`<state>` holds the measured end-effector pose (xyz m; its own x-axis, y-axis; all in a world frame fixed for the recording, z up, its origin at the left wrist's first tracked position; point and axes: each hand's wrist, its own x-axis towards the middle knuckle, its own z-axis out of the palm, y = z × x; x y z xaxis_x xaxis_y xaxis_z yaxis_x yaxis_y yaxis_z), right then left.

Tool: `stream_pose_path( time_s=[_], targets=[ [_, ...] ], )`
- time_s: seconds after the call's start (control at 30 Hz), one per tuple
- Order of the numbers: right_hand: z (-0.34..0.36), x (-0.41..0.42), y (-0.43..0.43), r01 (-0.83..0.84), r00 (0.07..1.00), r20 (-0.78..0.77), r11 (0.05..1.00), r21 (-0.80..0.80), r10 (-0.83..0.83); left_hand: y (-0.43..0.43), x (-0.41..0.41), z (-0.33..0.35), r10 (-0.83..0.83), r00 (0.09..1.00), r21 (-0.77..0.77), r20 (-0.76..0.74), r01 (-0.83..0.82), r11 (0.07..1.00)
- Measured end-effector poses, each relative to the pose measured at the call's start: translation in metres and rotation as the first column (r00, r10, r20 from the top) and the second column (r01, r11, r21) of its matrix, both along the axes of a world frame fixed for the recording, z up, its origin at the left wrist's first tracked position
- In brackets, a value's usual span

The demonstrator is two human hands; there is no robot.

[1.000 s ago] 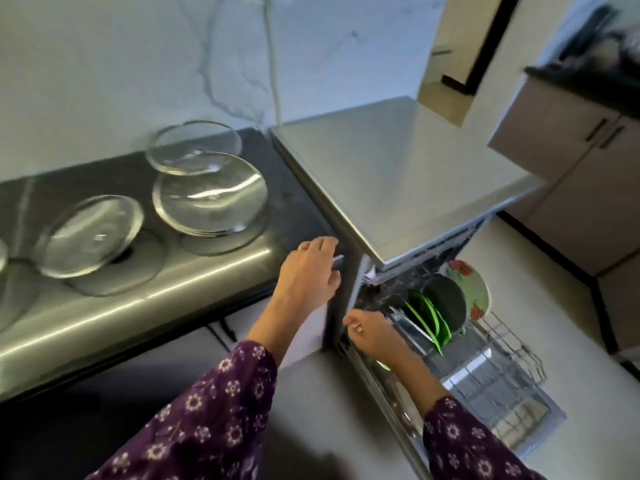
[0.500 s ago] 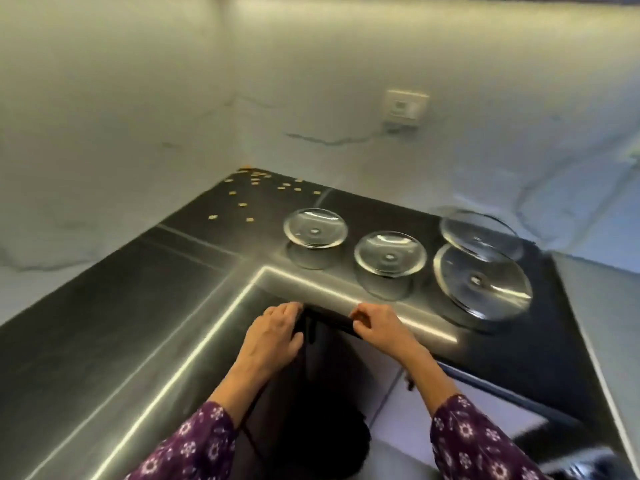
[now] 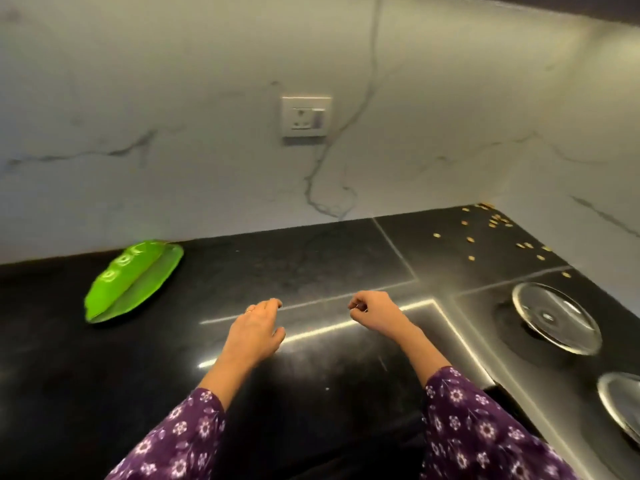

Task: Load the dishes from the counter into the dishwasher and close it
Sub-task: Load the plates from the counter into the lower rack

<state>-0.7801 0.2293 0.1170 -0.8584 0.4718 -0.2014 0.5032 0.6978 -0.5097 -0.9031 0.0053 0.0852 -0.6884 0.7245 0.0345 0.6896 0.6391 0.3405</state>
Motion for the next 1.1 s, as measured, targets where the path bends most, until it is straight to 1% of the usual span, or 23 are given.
stream_pose_path(
  time_s=[0.1,0.2,0.37,0.47,0.57,0.77,0.87,0.9,1.0,1.03,1.07,1.1],
  targets=[
    [0.0,-0.057,-0.023,-0.091,0.996,0.015,0.996,-0.007,0.091,-0.035,-0.031,-0.003,0.13,0.991,0.005,0.025,-0.13,0.991],
    [-0.002,-0.114,-0.048,-0.158,0.987,0.006,0.985,-0.066,0.159,-0.071,-0.065,-0.005,0.249,0.967,0.003,0.06,-0.249,0.968],
    [-0.018,-0.206,-0.098,-0.187,0.981,0.0,0.938,-0.294,0.195,-0.121,-0.114,-0.007,0.4,0.912,0.041,0.089,-0.404,0.914],
    [-0.036,-0.258,-0.135,-0.149,0.981,0.046,0.879,-0.454,0.19,-0.146,-0.133,-0.007,0.484,0.869,0.044,0.099,-0.49,0.871],
    [-0.053,-0.305,-0.174,-0.1,0.976,0.105,0.827,-0.554,0.188,-0.166,-0.152,-0.008,0.558,0.823,0.028,0.1,-0.563,0.826],
    [-0.086,-0.362,-0.229,0.026,0.985,0.146,0.756,-0.654,0.093,-0.186,-0.182,-0.014,0.61,0.784,0.059,0.115,-0.619,0.783],
    [-0.095,-0.377,-0.248,0.113,0.989,0.146,0.742,-0.661,-0.021,-0.188,-0.189,-0.018,0.615,0.781,0.098,0.112,-0.624,0.775],
    [-0.095,-0.379,-0.252,0.158,0.986,0.151,0.718,-0.678,-0.075,-0.188,-0.19,-0.018,0.615,0.781,0.108,0.11,-0.624,0.774],
    [-0.096,-0.377,-0.255,0.259,0.963,0.151,0.596,-0.76,-0.225,-0.187,-0.191,-0.018,0.609,0.786,0.133,0.106,-0.618,0.775],
    [-0.097,-0.374,-0.252,0.255,0.961,0.132,0.593,-0.764,-0.243,-0.186,-0.19,-0.017,0.602,0.792,0.138,0.104,-0.611,0.78],
    [-0.096,-0.368,-0.247,0.228,0.966,0.098,0.62,-0.751,-0.238,-0.184,-0.189,-0.015,0.596,0.797,0.144,0.102,-0.604,0.784],
    [-0.094,-0.362,-0.24,0.192,0.975,0.059,0.669,-0.718,-0.215,-0.182,-0.187,-0.014,0.588,0.803,0.153,0.099,-0.596,0.788]
  ],
)
